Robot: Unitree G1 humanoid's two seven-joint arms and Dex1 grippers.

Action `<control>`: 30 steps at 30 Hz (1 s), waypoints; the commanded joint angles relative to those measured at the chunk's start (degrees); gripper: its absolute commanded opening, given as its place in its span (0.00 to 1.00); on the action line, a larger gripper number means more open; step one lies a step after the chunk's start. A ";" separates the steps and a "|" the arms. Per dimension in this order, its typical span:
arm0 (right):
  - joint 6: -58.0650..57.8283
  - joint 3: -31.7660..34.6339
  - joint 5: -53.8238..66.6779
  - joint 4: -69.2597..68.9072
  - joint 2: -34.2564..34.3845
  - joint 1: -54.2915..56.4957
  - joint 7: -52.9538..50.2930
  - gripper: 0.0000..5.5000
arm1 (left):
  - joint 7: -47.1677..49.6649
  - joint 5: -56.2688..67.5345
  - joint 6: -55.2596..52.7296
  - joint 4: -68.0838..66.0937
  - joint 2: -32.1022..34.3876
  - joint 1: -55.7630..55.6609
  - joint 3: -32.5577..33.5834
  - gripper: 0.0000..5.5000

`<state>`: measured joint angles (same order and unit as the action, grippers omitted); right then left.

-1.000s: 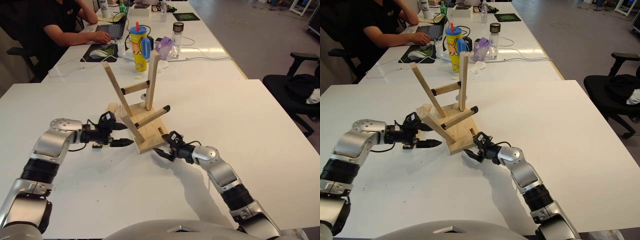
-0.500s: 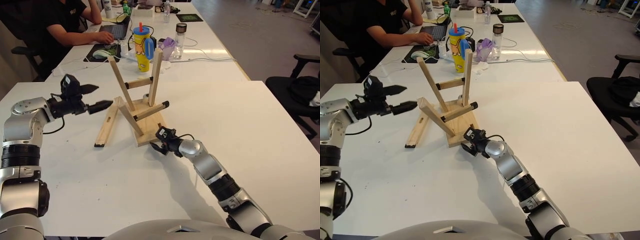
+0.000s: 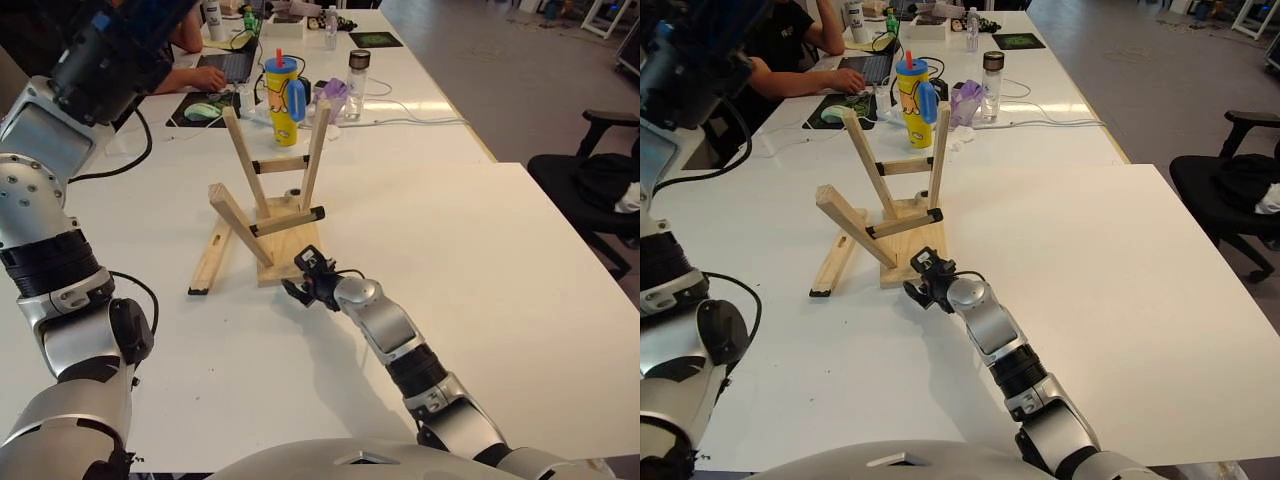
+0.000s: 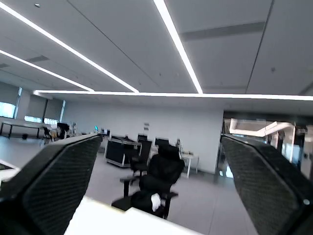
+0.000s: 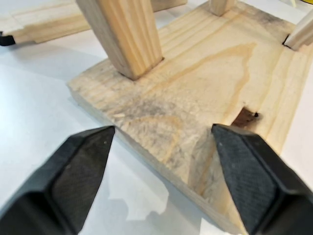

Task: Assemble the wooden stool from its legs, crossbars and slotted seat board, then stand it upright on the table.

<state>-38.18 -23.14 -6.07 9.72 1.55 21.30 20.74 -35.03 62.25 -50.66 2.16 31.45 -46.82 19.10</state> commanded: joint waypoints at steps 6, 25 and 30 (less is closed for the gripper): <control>-3.84 5.69 -2.04 14.82 -3.21 -0.42 -8.12 0.66 | 5.55 -13.09 13.47 -0.43 -2.08 6.70 -3.93 0.82; -15.01 3.34 6.48 -2.79 -5.68 -6.91 4.85 0.66 | 12.96 -37.25 16.26 -11.23 -1.53 28.54 -11.89 0.82; -20.93 3.23 9.56 -12.68 -6.68 -9.65 5.47 0.66 | 15.64 -40.24 12.16 -7.37 -1.01 31.98 -12.99 0.82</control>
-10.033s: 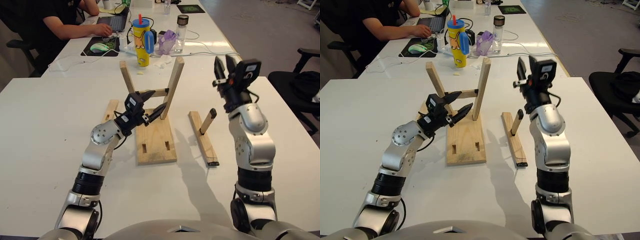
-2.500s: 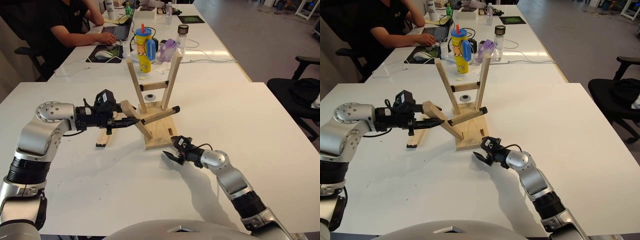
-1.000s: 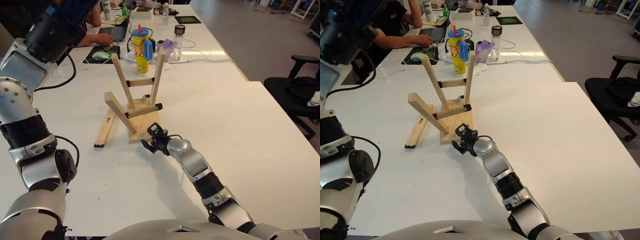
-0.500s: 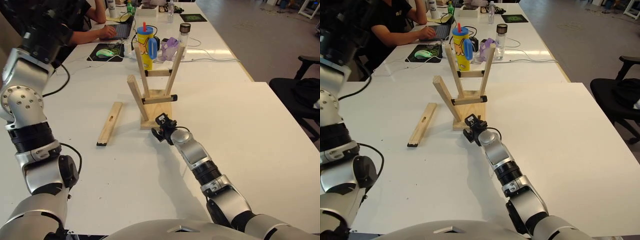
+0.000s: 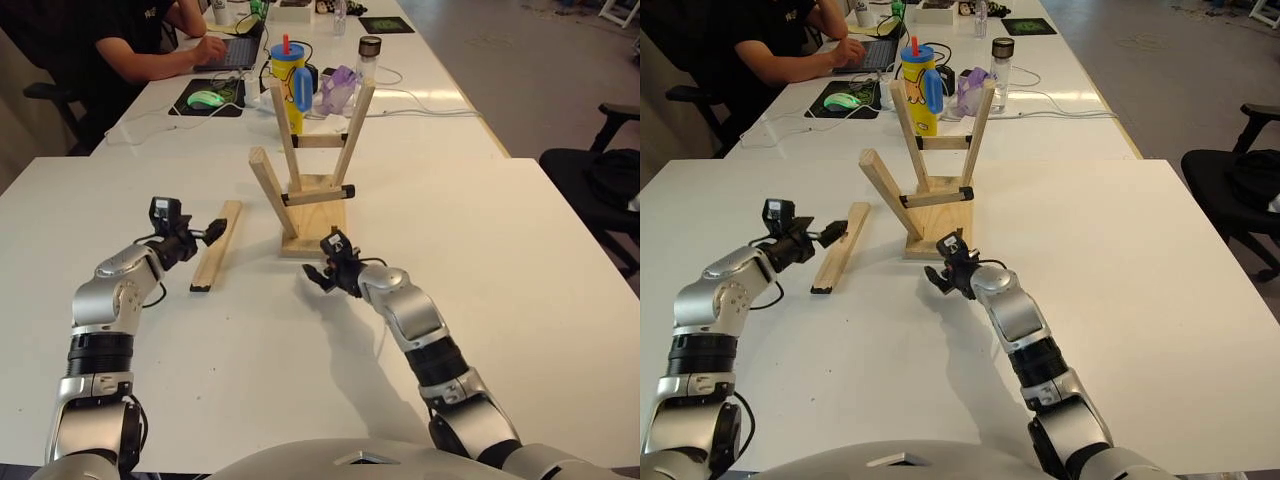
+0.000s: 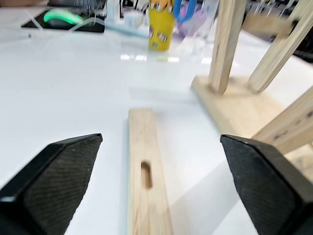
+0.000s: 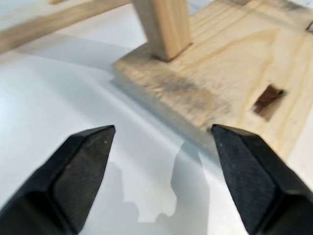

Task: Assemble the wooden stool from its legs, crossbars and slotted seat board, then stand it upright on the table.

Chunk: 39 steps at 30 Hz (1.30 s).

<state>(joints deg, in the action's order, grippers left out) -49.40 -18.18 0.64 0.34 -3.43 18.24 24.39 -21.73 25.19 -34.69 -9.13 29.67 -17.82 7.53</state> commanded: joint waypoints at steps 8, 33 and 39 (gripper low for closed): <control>7.41 6.90 9.51 -16.78 -1.99 -10.19 2.87 0.66 | 4.76 -7.69 -9.50 5.88 -1.16 6.95 -4.35 0.82; 41.38 2.49 0.76 39.87 -19.12 23.74 34.05 0.66 | 1.73 -10.53 -5.72 1.02 -6.33 8.96 -6.40 0.38; 49.57 1.25 -2.53 45.85 -19.00 26.65 35.88 0.66 | 1.73 -10.59 -4.99 1.18 -8.95 10.27 -6.31 0.38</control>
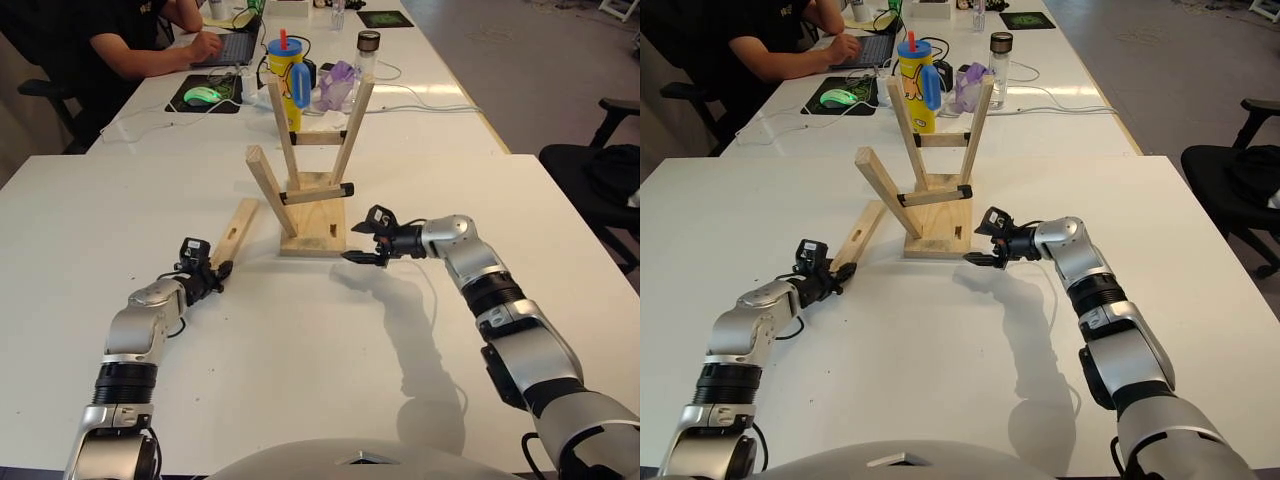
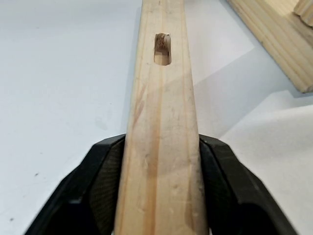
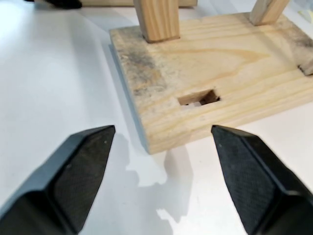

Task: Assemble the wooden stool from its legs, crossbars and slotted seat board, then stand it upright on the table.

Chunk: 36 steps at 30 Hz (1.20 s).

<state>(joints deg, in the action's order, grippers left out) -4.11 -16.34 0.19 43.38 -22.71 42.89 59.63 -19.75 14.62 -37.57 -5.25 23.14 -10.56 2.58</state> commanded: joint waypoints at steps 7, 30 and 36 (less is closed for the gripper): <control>13.04 -1.16 -4.88 7.90 4.81 0.29 -3.65 0.66 | -1.35 -0.83 -0.09 -1.72 -2.41 2.99 -1.63 0.38; -10.32 -8.98 -7.89 12.44 12.37 -2.77 19.39 0.66 | -8.71 -6.76 -1.67 -3.50 11.69 -10.93 -0.67 0.38; -3.01 -9.61 -9.92 0.18 8.88 -13.41 8.69 0.66 | -3.67 -6.17 0.83 -4.33 9.23 -7.34 4.45 0.38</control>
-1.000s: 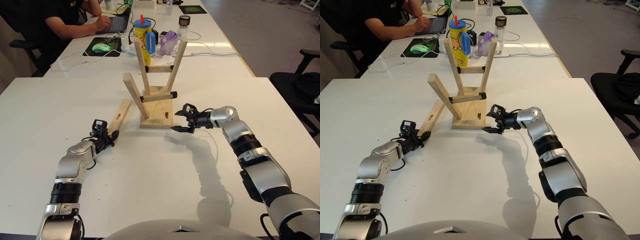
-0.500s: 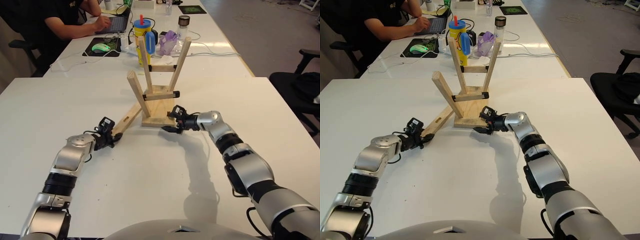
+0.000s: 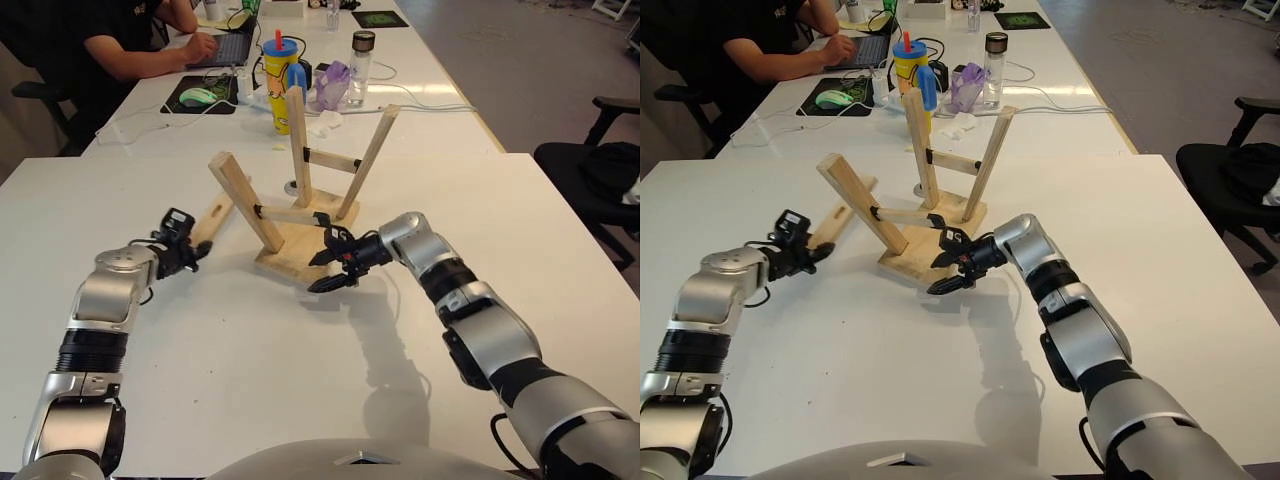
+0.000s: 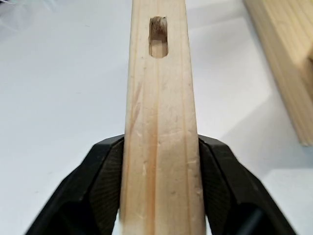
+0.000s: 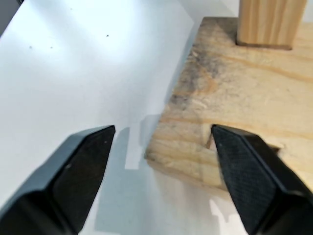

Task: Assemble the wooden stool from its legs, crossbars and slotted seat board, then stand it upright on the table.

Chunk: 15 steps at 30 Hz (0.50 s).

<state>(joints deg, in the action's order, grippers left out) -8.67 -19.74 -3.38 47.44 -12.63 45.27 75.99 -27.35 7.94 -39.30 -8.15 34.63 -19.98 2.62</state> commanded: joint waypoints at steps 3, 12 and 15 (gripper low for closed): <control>9.23 -2.97 -5.17 -12.54 -1.98 -19.22 -16.16 0.66 | 5.08 2.32 6.59 -3.28 -3.90 1.45 8.13 0.38; -12.08 3.99 9.39 -63.05 -7.18 -36.84 -23.51 0.66 | -1.72 13.05 17.11 -6.22 -2.83 -12.23 17.87 0.38; -30.24 10.59 29.91 -76.40 -9.32 -40.49 -23.59 0.66 | -9.82 24.58 10.43 -1.10 -1.71 -17.99 20.52 0.38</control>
<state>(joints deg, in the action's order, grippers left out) -12.21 -17.72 1.39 -3.84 -18.25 11.16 50.80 -26.82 18.87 -24.61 -14.84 29.64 -27.34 17.77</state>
